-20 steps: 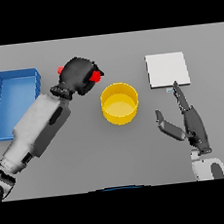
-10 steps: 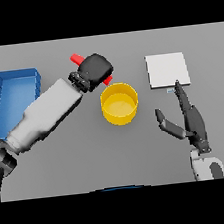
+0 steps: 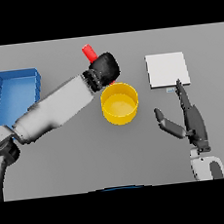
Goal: Pick up the red beaker and tilt it to pour out 1 green nut into yellow bowl. Pick up the yellow bowl and place it on the metallic measuring scale.
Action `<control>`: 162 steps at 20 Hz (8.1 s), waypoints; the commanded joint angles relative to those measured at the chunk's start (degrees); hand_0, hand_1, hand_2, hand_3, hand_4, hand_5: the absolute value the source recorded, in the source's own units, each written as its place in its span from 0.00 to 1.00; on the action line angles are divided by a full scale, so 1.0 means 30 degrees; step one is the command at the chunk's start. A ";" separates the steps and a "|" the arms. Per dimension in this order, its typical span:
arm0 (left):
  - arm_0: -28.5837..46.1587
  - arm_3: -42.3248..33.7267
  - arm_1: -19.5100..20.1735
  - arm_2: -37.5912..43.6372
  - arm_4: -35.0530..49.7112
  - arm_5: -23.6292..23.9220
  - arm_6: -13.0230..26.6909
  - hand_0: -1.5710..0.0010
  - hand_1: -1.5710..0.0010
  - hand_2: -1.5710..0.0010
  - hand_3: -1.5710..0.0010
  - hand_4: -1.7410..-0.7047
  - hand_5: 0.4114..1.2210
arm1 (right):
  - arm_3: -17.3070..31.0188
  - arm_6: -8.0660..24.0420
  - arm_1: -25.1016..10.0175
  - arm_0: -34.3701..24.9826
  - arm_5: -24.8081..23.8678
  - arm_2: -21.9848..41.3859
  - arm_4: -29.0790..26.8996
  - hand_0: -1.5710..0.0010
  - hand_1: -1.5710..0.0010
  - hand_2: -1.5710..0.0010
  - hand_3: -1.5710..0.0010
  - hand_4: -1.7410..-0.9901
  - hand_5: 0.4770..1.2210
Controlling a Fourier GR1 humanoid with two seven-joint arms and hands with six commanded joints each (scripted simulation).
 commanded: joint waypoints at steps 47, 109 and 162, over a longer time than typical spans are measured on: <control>0.0676 0.8454 0.8052 1.1371 2.1711 0.9691 0.7405 0.00 0.00 0.00 0.07 0.00 1.00 | 0.0620 -0.1548 -0.0211 -0.0365 0.0928 0.0485 -0.0362 1.00 1.00 1.00 1.00 0.74 0.29; 1.2267 -0.6351 1.1983 0.8922 2.8567 1.1653 0.7414 1.00 1.00 1.00 1.00 0.98 0.34 | 0.8847 -0.2049 -0.6405 -1.4166 0.9371 1.1126 1.2813 1.00 1.00 1.00 1.00 0.65 0.31; 1.2698 -0.7835 1.2879 0.9016 2.8902 1.1785 0.8227 1.00 1.00 1.00 1.00 0.97 0.40 | 1.0910 -0.0879 -0.9346 -1.5978 0.8559 0.6336 1.1832 0.00 0.00 0.02 0.27 0.00 1.00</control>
